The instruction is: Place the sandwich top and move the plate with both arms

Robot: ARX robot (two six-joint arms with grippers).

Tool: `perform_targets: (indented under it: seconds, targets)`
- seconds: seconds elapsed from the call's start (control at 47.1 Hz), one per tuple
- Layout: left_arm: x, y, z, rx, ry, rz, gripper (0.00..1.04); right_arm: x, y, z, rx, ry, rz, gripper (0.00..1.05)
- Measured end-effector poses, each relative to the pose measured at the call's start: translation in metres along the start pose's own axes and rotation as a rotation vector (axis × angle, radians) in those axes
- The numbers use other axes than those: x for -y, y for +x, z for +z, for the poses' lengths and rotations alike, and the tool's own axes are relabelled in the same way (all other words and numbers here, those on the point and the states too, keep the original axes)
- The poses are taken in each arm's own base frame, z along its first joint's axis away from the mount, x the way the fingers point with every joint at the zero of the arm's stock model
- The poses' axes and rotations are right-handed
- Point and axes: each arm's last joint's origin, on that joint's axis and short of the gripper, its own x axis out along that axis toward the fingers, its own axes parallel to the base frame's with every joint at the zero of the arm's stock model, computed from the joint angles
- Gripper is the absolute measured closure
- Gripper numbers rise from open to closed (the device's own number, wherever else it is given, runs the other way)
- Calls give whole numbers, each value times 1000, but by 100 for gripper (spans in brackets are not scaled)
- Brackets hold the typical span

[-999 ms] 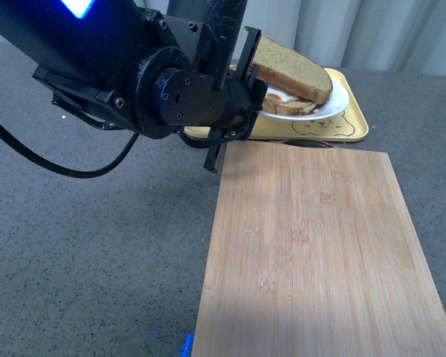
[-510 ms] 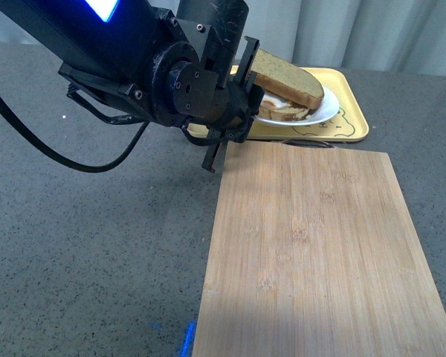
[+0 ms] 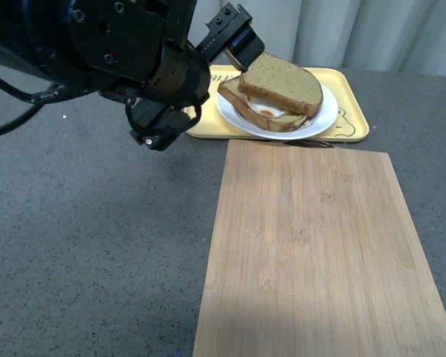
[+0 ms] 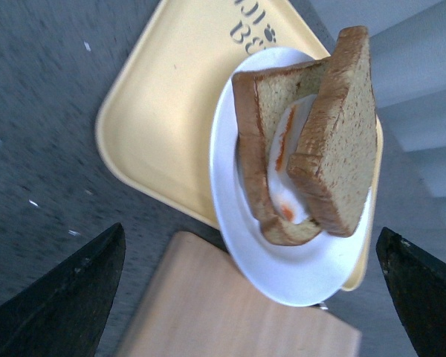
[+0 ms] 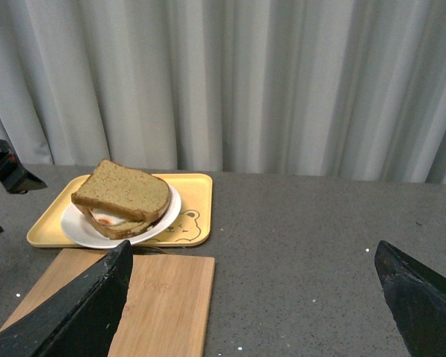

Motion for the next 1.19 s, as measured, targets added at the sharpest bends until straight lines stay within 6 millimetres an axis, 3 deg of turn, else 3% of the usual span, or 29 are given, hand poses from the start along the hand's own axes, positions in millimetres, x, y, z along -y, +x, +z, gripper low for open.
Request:
perform_targets:
  seconds: [0.042, 0.085, 0.149, 0.212, 0.297, 0.404, 0.489, 0.595, 1.19]
  targets:
    - [-1, -6, -3, 24, 79, 7, 7, 0, 0, 0, 1, 0, 0, 9]
    - [-9, -10, -7, 160, 202, 12, 13, 0, 0, 0, 0, 0, 0, 9]
    - [-29, -28, -11, 391, 436, -23, 27, 0, 0, 0, 1, 0, 1, 9]
    - [-46, -46, -8, 476, 545, -33, 36, 0, 0, 0, 0, 0, 0, 9]
    - [-60, -75, 5, 576, 620, -42, 49, 0, 0, 0, 0, 0, 0, 9]
    - [-81, -120, 22, 645, 689, -28, 72, 0, 0, 0, 0, 0, 0, 9]
    - [-100, -140, 20, 623, 717, -10, 88, 0, 0, 0, 0, 0, 1, 9]
    - [-112, -156, 20, 611, 724, 0, 101, 0, 0, 0, 0, 0, 0, 9]
    - [-145, -237, 17, 615, 738, -1, 101, 0, 0, 0, 0, 0, 0, 9]
